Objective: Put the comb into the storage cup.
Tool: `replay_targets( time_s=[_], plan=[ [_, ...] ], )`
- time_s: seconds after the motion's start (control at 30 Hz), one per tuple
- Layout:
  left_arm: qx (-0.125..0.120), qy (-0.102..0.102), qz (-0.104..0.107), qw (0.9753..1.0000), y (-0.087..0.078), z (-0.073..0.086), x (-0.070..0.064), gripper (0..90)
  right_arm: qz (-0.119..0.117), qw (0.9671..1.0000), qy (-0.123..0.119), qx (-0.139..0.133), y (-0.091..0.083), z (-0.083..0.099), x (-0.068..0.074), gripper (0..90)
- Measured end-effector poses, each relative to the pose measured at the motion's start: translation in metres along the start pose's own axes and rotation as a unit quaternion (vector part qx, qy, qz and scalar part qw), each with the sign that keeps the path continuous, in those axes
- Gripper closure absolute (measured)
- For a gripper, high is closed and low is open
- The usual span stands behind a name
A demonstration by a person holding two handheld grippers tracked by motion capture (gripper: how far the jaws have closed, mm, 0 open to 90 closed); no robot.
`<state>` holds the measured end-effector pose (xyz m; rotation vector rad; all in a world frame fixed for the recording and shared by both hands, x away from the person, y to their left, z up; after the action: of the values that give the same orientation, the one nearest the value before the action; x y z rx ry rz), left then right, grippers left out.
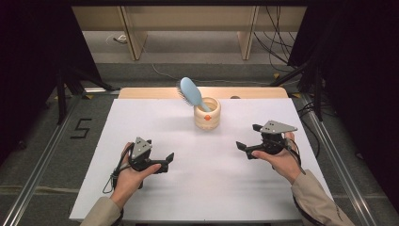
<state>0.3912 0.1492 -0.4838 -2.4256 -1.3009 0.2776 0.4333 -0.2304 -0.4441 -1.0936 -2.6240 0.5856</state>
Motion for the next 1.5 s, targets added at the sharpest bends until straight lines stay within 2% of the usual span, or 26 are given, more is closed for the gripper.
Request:
replay_targets(
  time_s=[0.47,1.5],
  plan=[
    [0.001,0.003,-0.003,1.0,-0.006,0.004,0.002,0.0,0.01,0.9998,0.016,-0.002,-0.017,0.015,-0.005,4.8],
    [0.001,0.005,-0.007,1.0,-0.013,0.009,0.006,0.0,0.023,0.9991,0.034,-0.006,-0.046,0.041,-0.01,4.8]
  ],
)
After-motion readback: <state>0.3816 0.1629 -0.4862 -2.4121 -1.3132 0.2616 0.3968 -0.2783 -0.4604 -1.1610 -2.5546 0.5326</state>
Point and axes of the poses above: each handheld gripper's, and its own axes: y roughly forward along the jaws, z roughly out of its underside, x roughly to its left, the point moved 3 cm from there along y, roughly forward along the jaws, and after that the axes turned 5 degrees about y, right-handed, at the moved point
